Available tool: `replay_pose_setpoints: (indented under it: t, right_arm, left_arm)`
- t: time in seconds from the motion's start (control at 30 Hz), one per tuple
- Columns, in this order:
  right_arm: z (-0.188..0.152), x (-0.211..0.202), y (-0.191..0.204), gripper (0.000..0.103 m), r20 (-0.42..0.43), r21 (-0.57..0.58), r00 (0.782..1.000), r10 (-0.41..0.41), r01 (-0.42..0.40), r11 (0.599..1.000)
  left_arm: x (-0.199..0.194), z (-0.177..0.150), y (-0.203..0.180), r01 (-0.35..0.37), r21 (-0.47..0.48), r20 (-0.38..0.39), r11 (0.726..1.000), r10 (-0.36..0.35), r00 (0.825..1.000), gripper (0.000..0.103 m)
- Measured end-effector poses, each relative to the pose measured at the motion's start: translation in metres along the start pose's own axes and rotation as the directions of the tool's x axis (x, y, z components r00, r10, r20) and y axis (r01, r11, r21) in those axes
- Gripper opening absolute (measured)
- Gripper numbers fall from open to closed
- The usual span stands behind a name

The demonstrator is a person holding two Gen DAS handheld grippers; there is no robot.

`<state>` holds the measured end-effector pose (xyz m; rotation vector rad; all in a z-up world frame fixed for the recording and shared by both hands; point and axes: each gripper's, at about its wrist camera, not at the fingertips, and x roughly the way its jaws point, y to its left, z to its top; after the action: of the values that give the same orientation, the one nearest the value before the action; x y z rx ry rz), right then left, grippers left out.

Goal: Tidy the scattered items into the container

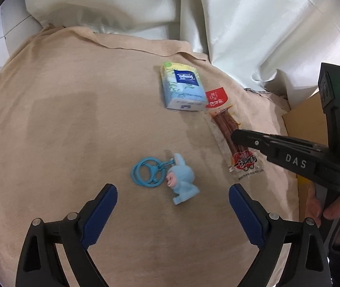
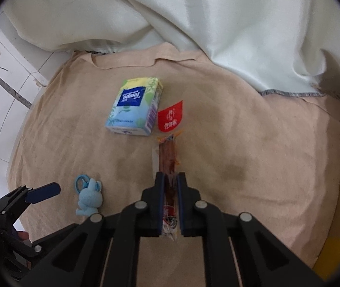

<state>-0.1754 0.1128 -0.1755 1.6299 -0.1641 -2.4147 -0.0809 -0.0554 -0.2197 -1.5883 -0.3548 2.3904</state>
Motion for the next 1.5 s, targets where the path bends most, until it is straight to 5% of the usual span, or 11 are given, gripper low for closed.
replay_pose_setpoints:
  t: [0.2, 0.27, 0.33, 0.47, 0.93, 1.2, 1.5]
  right_arm:
    - [-0.003, -0.002, -0.003, 0.013, -0.003, 0.003, 1.0, -0.01, 0.01, 1.0]
    - [-0.003, -0.003, -0.003, 0.013, 0.0, 0.003, 1.0, -0.014, 0.014, 1.0]
    - [-0.003, -0.004, -0.003, 0.013, 0.002, 0.01, 1.0, -0.014, 0.014, 1.0]
    - [-0.004, -0.002, -0.003, 0.013, 0.0, 0.01, 1.0, -0.01, 0.01, 1.0]
    - [0.007, -0.063, -0.008, 0.012, 0.124, 0.025, 0.992, 0.018, -0.021, 0.999]
    - [0.007, -0.123, -0.018, 0.012, 0.22, 0.018, 0.975, -0.006, 0.003, 1.0]
    - [-0.006, -0.199, -0.057, 0.013, 0.343, 0.058, 0.937, -0.066, 0.049, 0.997]
  left_arm:
    - [0.019, 0.002, -0.01, -0.139, 0.017, -0.02, 0.99, 0.14, 0.99, 0.094]
    - [0.019, 0.002, -0.01, -0.152, 0.007, -0.017, 0.988, 0.152, 0.988, 0.081]
    - [0.015, 0.005, -0.012, -0.146, 0.028, -0.016, 0.989, 0.146, 0.989, 0.042]
    - [0.006, 0.005, -0.011, -0.074, 0.044, -0.043, 0.996, 0.076, 0.996, 0.027]
    - [-0.055, 0.015, -0.025, -0.037, 0.124, 0.059, 0.992, 0.03, 0.998, 0.026]
    - [-0.09, 0.047, -0.061, -0.007, 0.157, 0.099, 0.988, -0.008, 0.995, 0.026]
    - [-0.12, 0.081, -0.139, -0.015, 0.301, 0.169, 0.953, -0.038, 0.985, 0.026]
